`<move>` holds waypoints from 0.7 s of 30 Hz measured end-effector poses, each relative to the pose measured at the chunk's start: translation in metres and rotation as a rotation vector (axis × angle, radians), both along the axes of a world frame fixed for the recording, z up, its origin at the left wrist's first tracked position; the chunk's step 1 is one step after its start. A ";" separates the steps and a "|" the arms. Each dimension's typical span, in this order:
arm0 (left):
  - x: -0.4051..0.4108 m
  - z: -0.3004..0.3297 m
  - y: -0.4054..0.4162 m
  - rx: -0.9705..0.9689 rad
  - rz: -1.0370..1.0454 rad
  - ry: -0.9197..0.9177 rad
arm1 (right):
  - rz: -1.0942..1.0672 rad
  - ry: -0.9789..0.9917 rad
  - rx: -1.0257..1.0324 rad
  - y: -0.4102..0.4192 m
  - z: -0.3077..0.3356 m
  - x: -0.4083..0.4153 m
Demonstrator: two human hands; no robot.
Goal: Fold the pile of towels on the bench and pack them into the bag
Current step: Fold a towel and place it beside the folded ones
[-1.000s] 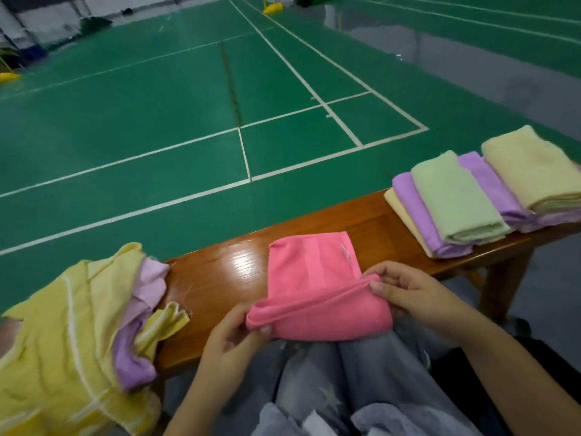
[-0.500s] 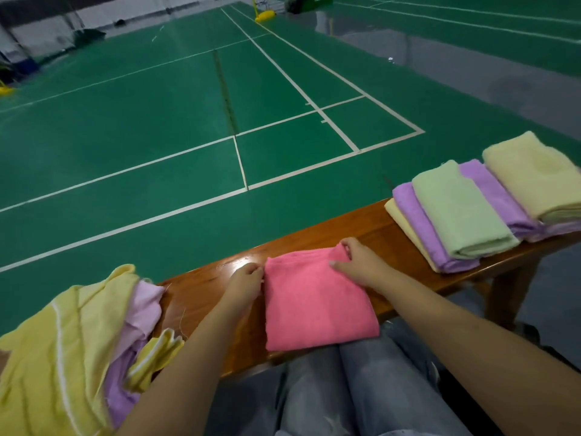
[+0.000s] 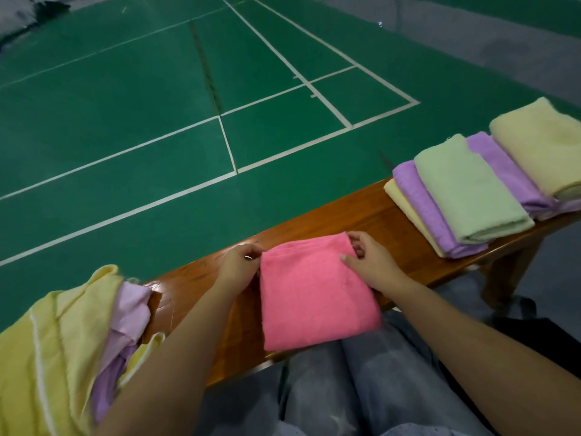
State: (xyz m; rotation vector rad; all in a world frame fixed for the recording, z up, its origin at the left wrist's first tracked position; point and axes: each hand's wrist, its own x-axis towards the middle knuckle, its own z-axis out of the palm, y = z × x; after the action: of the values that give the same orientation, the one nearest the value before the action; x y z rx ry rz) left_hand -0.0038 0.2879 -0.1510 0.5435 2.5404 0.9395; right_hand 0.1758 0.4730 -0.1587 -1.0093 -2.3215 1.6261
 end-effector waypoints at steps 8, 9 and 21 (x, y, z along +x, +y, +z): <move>-0.021 0.011 0.000 0.342 0.047 -0.557 | 0.026 0.011 -0.029 0.002 0.000 0.001; -0.024 0.013 0.001 0.327 0.036 -0.567 | 0.027 0.013 -0.033 0.002 0.000 0.001; 0.029 0.011 0.005 -0.088 0.107 -0.088 | -0.024 0.028 -0.191 0.008 0.003 0.000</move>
State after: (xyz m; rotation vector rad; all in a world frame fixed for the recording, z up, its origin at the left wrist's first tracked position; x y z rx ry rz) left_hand 0.0257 0.2927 -0.1395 0.3356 2.5382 0.8632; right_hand 0.1755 0.4811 -0.1559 -1.0379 -2.1609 1.8679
